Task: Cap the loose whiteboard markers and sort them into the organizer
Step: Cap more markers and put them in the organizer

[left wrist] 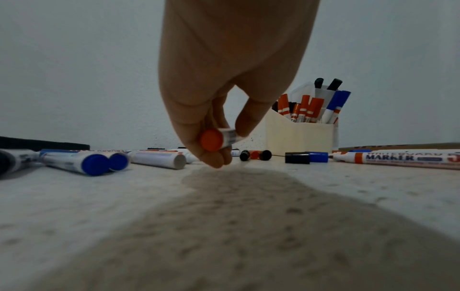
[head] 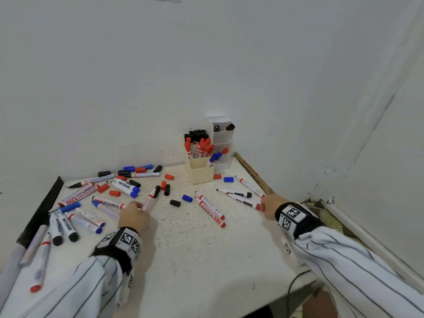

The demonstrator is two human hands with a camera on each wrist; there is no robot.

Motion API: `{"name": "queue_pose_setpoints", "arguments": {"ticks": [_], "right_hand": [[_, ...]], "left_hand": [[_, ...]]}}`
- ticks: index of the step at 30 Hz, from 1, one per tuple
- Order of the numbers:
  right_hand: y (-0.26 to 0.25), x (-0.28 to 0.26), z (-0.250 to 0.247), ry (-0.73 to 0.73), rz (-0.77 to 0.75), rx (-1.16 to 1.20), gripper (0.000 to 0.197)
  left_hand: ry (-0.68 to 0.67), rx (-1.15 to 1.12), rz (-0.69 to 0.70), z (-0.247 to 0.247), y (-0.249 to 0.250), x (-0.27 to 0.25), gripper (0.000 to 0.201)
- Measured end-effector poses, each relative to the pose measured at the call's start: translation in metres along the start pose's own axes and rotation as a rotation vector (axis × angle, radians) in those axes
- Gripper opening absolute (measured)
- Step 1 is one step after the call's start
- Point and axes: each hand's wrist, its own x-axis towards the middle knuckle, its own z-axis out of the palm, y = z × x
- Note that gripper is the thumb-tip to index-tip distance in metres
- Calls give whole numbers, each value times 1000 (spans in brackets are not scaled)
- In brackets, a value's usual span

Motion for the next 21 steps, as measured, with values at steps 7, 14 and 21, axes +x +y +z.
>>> {"name": "queue_pose_setpoints", "arguments": {"ticks": [7, 14, 21], "right_hand": [[38, -41, 22, -120, 78, -117, 42], [48, -33, 51, -121, 79, -155, 17], [45, -21, 58, -41, 92, -113, 32]], "left_hand": [[-27, -66, 62, 17, 16, -20, 33], [-40, -107, 75, 23, 21, -33, 30], [-44, -142, 99, 23, 24, -39, 31]]}}
